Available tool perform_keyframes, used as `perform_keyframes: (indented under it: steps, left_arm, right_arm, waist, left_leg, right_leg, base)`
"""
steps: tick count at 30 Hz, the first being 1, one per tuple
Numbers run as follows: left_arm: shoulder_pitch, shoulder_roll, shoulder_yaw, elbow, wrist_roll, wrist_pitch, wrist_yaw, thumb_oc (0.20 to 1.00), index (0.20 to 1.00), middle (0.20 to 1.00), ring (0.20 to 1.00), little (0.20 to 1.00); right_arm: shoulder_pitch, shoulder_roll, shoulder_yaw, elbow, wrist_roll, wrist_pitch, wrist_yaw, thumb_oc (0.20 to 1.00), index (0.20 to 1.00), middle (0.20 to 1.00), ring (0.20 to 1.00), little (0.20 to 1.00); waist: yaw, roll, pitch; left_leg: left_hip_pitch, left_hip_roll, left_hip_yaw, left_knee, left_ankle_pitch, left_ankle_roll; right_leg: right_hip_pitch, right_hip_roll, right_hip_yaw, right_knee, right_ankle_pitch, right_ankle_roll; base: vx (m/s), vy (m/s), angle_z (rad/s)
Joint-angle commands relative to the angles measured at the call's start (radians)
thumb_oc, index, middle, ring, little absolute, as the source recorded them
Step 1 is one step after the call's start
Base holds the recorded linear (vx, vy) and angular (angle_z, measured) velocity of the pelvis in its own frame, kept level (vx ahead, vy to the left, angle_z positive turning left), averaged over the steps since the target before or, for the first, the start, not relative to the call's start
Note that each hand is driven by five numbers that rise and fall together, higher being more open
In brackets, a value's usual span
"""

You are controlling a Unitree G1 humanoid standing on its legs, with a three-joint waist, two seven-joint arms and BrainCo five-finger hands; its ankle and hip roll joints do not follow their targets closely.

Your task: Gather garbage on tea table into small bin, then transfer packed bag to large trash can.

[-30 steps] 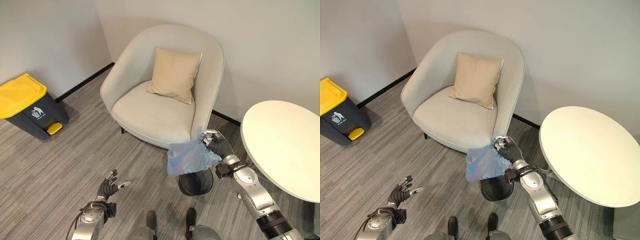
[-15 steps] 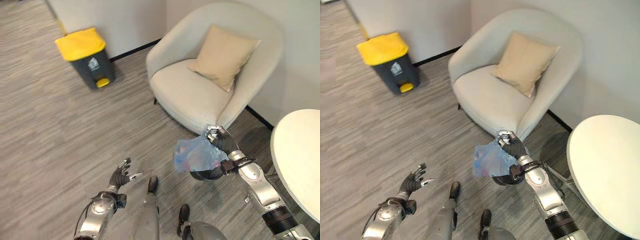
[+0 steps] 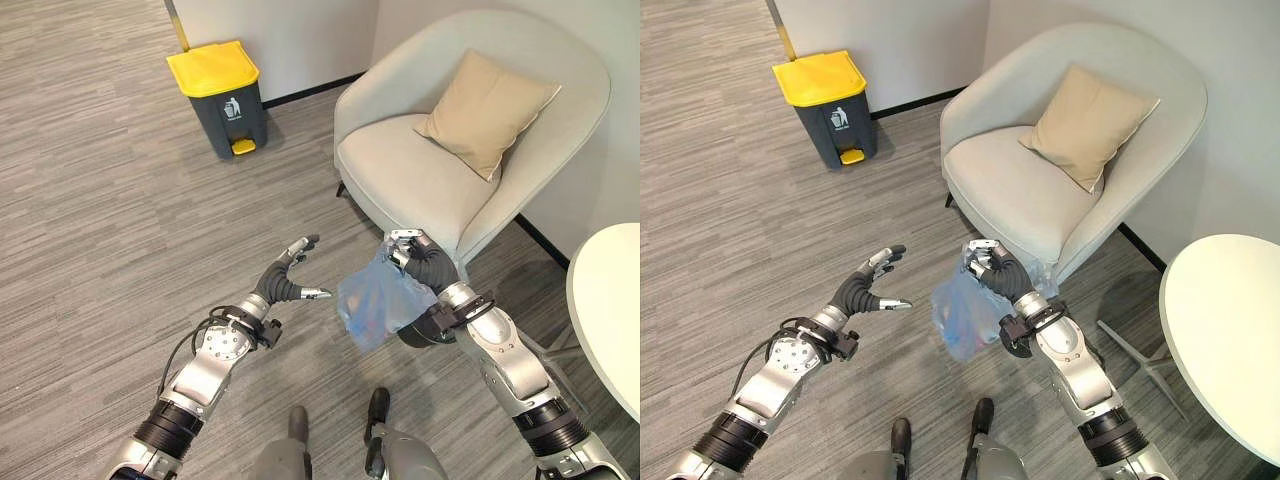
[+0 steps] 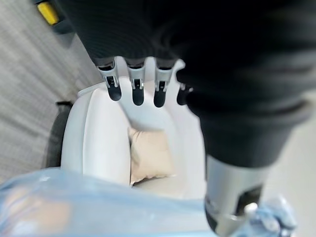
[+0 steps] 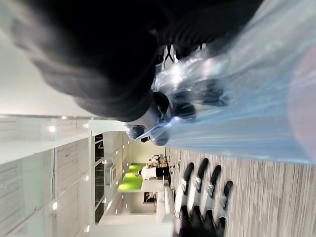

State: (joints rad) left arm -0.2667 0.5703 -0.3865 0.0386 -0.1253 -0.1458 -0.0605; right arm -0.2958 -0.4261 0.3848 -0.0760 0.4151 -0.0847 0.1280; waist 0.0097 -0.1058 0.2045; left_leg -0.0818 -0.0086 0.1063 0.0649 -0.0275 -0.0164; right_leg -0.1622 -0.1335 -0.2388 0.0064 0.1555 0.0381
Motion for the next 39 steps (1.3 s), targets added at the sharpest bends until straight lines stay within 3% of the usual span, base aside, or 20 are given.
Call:
perform_keyframes:
  steps: [1,6,18,26,38,39]
  left_arm:
    - [-0.037,-0.019,-0.026,-0.008,0.07,-0.078,-0.002,1.0,1.0,1.0,1.0,1.0]
    - [-0.092,-0.061,-0.055,0.068,0.146,-0.06,0.046,1.0,1.0,1.0,1.0,1.0]
    - [-0.011,-0.125,-0.028,0.118,0.236,-0.021,0.121,1.0,1.0,1.0,1.0,1.0]
    - [0.09,-0.116,-0.051,0.181,0.246,-0.024,0.083,1.0,1.0,1.0,1.0,1.0]
    - [0.094,-0.13,-0.123,0.25,0.28,-0.026,0.055,1.0,1.0,1.0,1.0,1.0]
    - [0.081,-0.24,-0.215,0.368,0.224,-0.022,-0.01,1.0,1.0,1.0,1.0,1.0]
  right_arm:
    - [-0.079,0.025,-0.001,-0.045,0.068,-0.063,0.033,0.2,0.2,0.2,0.2,0.2]
    - [-0.148,0.08,0.06,-0.017,0.081,-0.054,0.035,0.2,0.2,0.2,0.2,0.2]
    - [-0.216,0.176,0.126,0.002,0.123,-0.056,0.003,0.2,0.2,0.2,0.2,0.2]
    - [-0.247,0.208,0.149,-0.033,0.169,-0.058,0.013,0.2,0.2,0.2,0.2,0.2]
    - [-0.307,0.25,0.204,0.008,0.186,-0.057,0.006,0.2,0.2,0.2,0.2,0.2]
    - [-0.33,0.269,0.229,0.019,0.175,-0.061,-0.003,0.2,0.2,0.2,0.2,0.2]
  waist:
    - [-0.001,0.008,-0.089]
    - [-0.008,0.016,-0.128]
    - [0.021,0.012,-0.139]
    - [0.036,0.011,-0.14]
    - [0.039,0.017,-0.144]
    - [0.03,0.015,-0.144]
  left_leg:
    - [0.008,0.019,-0.011,-0.019,-0.038,-0.025]
    - [0.081,0.014,0.007,-0.078,-0.034,-0.018]
    - [0.119,0.013,0.005,-0.108,-0.028,-0.016]
    - [0.124,0.013,0.003,-0.112,-0.027,-0.014]
    - [0.127,0.011,0.007,-0.111,-0.027,-0.009]
    - [0.134,0.013,0.007,-0.111,-0.032,-0.008]
  right_leg:
    - [0.092,0.031,0.049,0.041,-0.188,0.077]
    - [0.13,0.035,0.065,0.022,-0.186,0.086]
    - [0.167,0.035,0.063,-0.002,-0.182,0.086]
    - [0.177,0.033,0.057,-0.004,-0.182,0.088]
    - [0.176,0.032,0.061,0.0,-0.18,0.088]
    - [0.181,0.033,0.062,0.004,-0.186,0.087]
  base:
    - [0.09,0.071,-0.26]
    - [0.08,0.047,-0.11]
    - [0.01,0.005,-0.01]
    - [0.0,0.0,0.0]
    - [0.0,0.0,0.0]
    - [0.0,0.0,0.0]
